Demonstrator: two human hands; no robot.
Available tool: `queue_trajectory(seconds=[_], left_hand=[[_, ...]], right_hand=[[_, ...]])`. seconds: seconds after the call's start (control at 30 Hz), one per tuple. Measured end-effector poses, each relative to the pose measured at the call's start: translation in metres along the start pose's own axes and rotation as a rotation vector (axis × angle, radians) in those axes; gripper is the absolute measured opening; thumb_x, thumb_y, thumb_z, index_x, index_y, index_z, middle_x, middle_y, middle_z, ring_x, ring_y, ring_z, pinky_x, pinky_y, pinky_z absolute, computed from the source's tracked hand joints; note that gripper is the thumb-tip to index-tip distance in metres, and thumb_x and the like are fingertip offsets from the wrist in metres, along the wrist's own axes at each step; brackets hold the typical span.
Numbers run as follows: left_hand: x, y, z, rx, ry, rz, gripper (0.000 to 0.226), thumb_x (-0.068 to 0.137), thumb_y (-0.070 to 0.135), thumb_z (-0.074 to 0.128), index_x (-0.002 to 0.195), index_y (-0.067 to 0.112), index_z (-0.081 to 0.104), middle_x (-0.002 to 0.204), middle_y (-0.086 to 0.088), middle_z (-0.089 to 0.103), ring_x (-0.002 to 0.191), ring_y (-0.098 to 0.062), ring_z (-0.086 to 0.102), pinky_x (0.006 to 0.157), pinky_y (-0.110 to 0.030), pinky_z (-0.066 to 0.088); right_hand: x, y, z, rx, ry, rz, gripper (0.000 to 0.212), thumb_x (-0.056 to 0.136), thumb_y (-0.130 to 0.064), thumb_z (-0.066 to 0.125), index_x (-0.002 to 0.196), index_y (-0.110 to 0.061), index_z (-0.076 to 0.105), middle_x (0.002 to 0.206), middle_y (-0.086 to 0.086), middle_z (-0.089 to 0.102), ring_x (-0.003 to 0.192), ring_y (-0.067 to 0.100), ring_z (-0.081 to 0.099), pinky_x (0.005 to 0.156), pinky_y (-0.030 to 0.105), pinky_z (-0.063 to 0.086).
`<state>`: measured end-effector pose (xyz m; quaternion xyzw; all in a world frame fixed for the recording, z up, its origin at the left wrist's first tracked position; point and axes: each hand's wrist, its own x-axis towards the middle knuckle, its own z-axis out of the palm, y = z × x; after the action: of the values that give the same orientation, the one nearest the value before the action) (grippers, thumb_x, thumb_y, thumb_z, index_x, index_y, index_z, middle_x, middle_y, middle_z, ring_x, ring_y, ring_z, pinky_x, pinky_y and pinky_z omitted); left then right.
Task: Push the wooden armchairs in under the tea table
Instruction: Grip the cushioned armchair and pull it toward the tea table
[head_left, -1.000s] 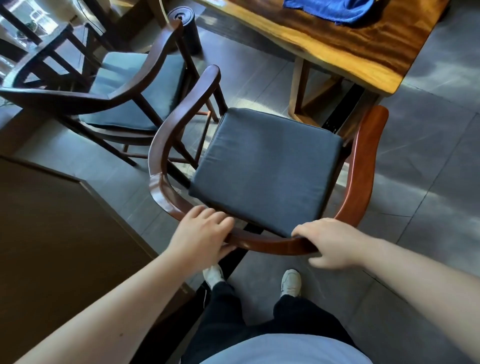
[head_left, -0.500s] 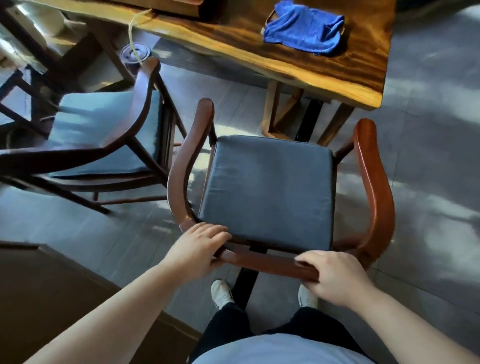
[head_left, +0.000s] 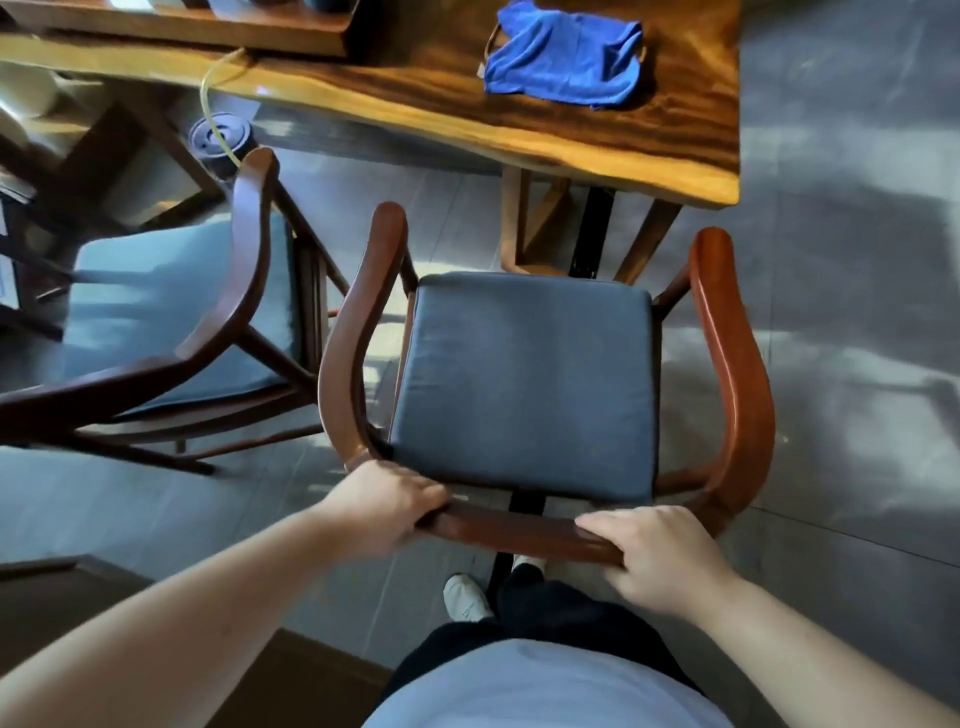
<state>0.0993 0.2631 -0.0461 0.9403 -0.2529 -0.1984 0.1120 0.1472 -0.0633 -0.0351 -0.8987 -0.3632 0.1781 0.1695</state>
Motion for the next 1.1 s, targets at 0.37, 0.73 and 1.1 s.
queue_trajectory(seconds=[0.37,0.73,1.1], left_hand=[[0.001,-0.088,-0.050,0.047,-0.007,-0.108,0.039,0.068,0.026,0.082,0.104,0.025,0.067,0.093,0.001,0.073,0.089,-0.023,0.066,0.080,-0.034,0.053],[0.025,-0.023,-0.044,0.064,0.056,-0.025,0.031,0.078,0.037,0.059,0.104,0.020,0.057,0.098,0.003,0.067,0.092,-0.026,0.060,0.075,-0.037,0.051],[0.049,-0.015,-0.037,0.190,0.062,-0.052,0.026,0.071,0.041,0.073,0.070,0.021,0.057,0.063,0.003,0.065,0.056,-0.027,0.062,0.045,-0.027,0.034]], right_hand=[[0.080,-0.027,0.013,0.118,-0.078,-0.066,0.038,0.085,-0.040,0.060,0.121,-0.026,0.059,0.117,-0.004,0.069,0.105,0.023,0.062,0.080,0.041,0.052],[0.059,0.028,0.014,0.138,-0.074,-0.032,0.039,0.069,-0.017,0.078,0.106,-0.015,0.067,0.102,0.001,0.071,0.094,0.023,0.066,0.083,0.041,0.055],[0.069,0.048,-0.015,-0.107,-0.337,-0.093,0.039,0.092,-0.039,0.055,0.126,-0.021,0.056,0.117,0.000,0.069,0.106,0.024,0.062,0.088,0.041,0.048]])
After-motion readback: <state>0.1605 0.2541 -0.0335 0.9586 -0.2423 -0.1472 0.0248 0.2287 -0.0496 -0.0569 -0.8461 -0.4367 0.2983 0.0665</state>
